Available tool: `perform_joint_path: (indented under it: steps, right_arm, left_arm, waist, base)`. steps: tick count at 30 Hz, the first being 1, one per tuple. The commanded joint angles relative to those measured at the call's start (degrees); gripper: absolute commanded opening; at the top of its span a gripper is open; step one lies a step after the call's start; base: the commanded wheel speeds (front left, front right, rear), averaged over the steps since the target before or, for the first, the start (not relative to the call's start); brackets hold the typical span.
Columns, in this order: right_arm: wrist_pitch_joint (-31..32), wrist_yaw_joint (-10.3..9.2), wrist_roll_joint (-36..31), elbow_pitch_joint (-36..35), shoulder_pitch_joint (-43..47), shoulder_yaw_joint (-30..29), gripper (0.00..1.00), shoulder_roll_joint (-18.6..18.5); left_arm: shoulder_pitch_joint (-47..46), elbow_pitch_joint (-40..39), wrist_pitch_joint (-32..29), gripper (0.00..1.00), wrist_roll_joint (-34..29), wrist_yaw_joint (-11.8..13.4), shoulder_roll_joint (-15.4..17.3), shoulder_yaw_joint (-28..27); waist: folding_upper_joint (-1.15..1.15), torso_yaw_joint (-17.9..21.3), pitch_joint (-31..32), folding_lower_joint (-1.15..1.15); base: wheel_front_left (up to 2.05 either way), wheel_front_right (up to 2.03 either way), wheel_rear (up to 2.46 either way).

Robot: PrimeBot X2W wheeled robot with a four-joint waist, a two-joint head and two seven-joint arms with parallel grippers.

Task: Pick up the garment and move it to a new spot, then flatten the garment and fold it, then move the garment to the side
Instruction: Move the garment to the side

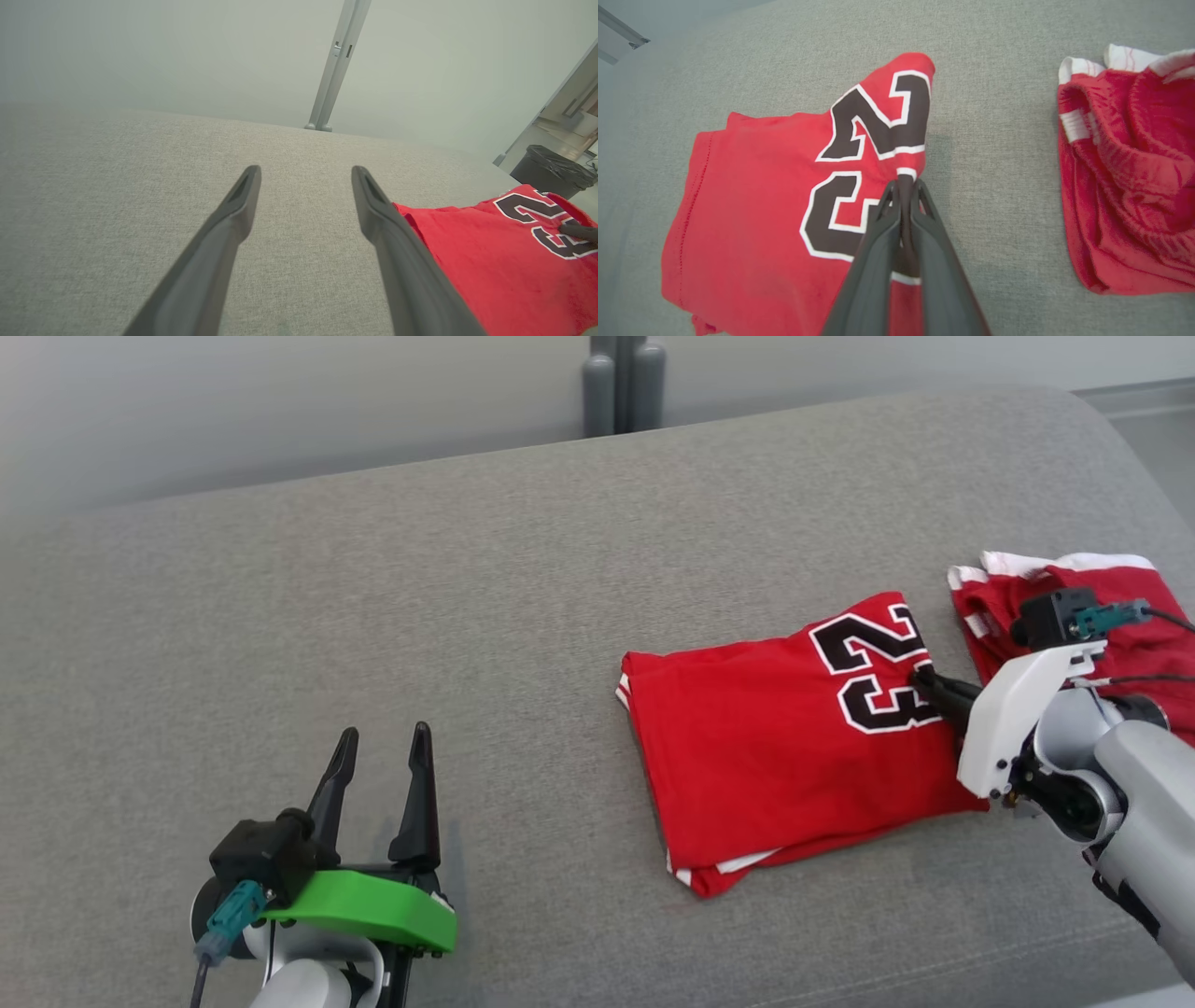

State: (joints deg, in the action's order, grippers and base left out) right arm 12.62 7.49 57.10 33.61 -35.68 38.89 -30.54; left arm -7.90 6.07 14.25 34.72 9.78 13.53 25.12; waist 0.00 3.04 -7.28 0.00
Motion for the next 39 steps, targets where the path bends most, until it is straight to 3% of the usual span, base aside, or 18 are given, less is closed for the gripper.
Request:
perform_joint_path:
  steps: [1,9,14,22,34,39]
  right_arm:
    - [0.2,0.0,-0.5,-0.5,-1.3,-0.2,0.0,-0.9]
    - [1.5,0.0,-2.5,-2.1,-6.0,-0.8,0.0,-2.1]
    - [2.0,0.0,-3.6,-2.4,-8.3,-0.8,0.0,-1.3]
    - [1.7,0.0,-4.5,-2.3,-9.4,-1.5,0.0,-0.7]
    - [2.7,0.0,-7.3,-1.4,-11.8,-3.1,0.0,-0.1]
    - [3.3,0.0,-8.5,-0.8,-13.0,-4.9,0.0,-1.5]
  left_arm:
    - [-1.0,-0.2,0.3,1.0,-0.6,0.1,0.4,0.0]
    - [-2.6,-1.0,-0.4,1.0,-1.1,0.2,1.0,0.2]
    - [-3.8,-1.1,-0.9,1.0,-1.4,0.0,1.1,0.8]
    - [-4.2,-0.2,-0.8,1.0,-1.1,-0.4,0.7,1.4]
    - [-2.0,1.1,0.2,1.0,-0.2,-0.6,-0.6,0.7]
    - [-1.3,1.0,0.4,1.0,-0.3,-0.4,-0.6,0.6]
  waist:
    - [0.0,5.5,-0.8,0.0]
    - [0.0,15.0,-3.5,0.0]
    - [0.0,17.6,-5.0,0.0]
    - [0.0,17.1,-4.6,0.0]
    - [0.0,13.3,-0.9,0.0]
    - [0.0,12.4,-0.8,0.0]
  base:
    - [0.0,0.0,0.0]
    - [0.0,0.0,0.0]
    - [0.0,0.0,0.0]
    - [0.0,0.0,0.0]
    - [0.0,0.0,0.0]
    - [0.0,0.0,0.0]
